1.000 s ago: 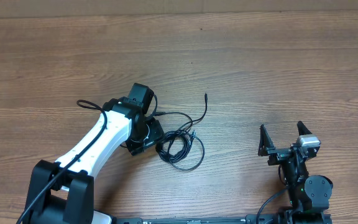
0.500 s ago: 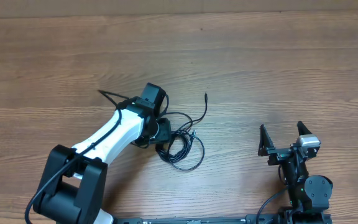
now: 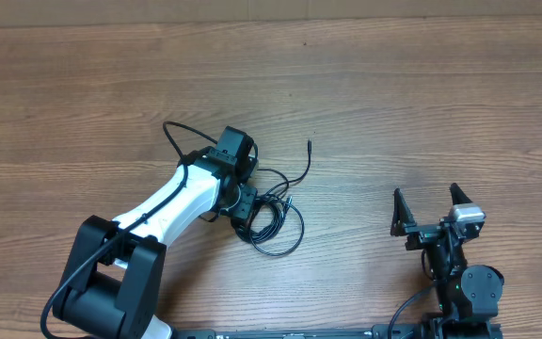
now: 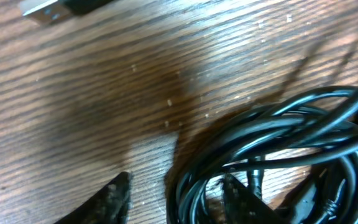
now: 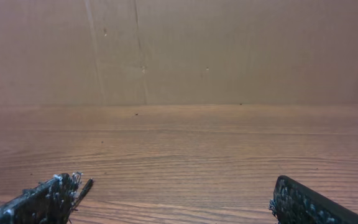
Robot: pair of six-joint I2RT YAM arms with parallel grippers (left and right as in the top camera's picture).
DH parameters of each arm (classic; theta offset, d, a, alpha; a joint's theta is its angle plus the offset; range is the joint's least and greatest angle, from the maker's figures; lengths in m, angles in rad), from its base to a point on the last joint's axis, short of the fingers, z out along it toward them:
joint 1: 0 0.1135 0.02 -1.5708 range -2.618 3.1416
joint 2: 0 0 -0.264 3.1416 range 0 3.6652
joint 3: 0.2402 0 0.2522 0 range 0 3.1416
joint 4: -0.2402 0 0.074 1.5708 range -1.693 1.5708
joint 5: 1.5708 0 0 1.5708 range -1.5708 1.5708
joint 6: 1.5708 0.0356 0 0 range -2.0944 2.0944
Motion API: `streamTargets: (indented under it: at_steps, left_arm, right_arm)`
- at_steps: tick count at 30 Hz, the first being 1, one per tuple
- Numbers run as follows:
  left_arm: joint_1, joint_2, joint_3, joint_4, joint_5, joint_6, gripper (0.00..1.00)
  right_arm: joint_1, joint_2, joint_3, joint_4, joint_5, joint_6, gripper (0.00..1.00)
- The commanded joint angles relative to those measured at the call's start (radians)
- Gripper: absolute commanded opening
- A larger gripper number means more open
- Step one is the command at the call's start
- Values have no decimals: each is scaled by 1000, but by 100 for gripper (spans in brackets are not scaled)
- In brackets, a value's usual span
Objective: Untangle cables
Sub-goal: 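Lower the left gripper and close it on the cable bundle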
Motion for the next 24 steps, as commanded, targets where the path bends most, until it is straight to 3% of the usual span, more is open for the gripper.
streamTargets:
  at_steps: [1, 20, 24]
  left_arm:
    - [-9, 16, -1, 24, 24, 51, 40]
    - [-20, 17, -17, 95, 39, 46, 24]
    - [-20, 17, -44, 127, 39, 13, 25]
  right_arm:
    - [2, -12, -11, 3, 8, -1, 100]
    - [2, -12, -11, 3, 8, -1, 100]
    - [2, -12, -11, 3, 8, -1, 100]
